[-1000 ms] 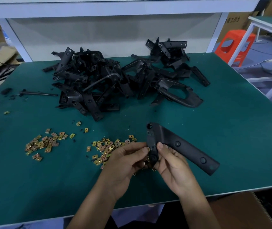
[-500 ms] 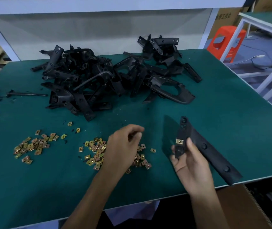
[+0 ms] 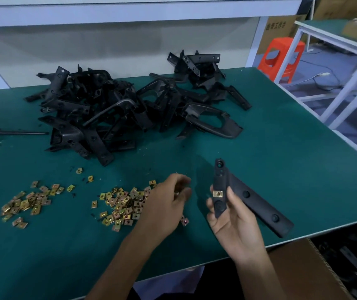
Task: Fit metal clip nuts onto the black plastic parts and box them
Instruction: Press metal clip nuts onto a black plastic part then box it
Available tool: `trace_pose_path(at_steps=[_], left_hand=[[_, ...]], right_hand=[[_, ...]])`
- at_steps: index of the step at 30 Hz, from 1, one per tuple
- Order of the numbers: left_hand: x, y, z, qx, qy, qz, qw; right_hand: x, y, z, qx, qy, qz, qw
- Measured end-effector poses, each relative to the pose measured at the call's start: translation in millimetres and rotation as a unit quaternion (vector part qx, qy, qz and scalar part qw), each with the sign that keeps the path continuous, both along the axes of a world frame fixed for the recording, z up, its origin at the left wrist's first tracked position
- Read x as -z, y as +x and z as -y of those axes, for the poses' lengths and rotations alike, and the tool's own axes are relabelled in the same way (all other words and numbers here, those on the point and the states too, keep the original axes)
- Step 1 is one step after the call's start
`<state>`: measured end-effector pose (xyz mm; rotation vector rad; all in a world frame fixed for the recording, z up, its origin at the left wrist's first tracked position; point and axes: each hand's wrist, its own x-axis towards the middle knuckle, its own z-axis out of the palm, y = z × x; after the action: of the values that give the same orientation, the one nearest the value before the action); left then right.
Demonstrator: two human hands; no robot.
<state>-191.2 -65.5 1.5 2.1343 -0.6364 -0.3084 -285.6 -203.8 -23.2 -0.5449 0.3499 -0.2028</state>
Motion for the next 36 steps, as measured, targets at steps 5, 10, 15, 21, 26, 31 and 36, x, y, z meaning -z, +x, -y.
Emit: trace_pose_path(at_steps=[5, 10, 15, 21, 26, 31, 36], left_hand=[[-18.8, -4.5, -13.7, -0.030, -0.196, -0.135, 0.971], [-25.6, -9.8, -17.1, -0.033, -0.286, -0.247, 0.925], [-25.4, -11.0, -17.1, -0.061, -0.278, -0.220, 0.933], [-23.2, -12.8, -16.4, -0.083, -0.342, -0.301, 0.886], [-23.2, -13.9, -14.2, -0.102, -0.391, -0.360, 0.841], [-23.2, -13.3, -13.9, -0.102, -0.390, -0.358, 0.842], [-22.9, -14.2, -13.8, -0.124, -0.389, -0.346, 0.845]], right_hand=[[-0.1, 3.2, -22.8, -0.074, 0.007, 0.015, 0.997], [6.5, 5.3, -32.2, -0.080, -0.018, -0.019, 0.996], [3.9, 3.8, -32.2, -0.088, -0.015, -0.001, 0.996], [1.8, 4.3, -31.4, -0.091, -0.015, 0.008, 0.996], [3.5, 4.1, -32.0, -0.088, -0.014, 0.002, 0.996], [4.5, 4.4, -31.4, -0.093, -0.025, -0.004, 0.995], [8.0, 4.6, -31.7, -0.117, -0.069, 0.012, 0.991]])
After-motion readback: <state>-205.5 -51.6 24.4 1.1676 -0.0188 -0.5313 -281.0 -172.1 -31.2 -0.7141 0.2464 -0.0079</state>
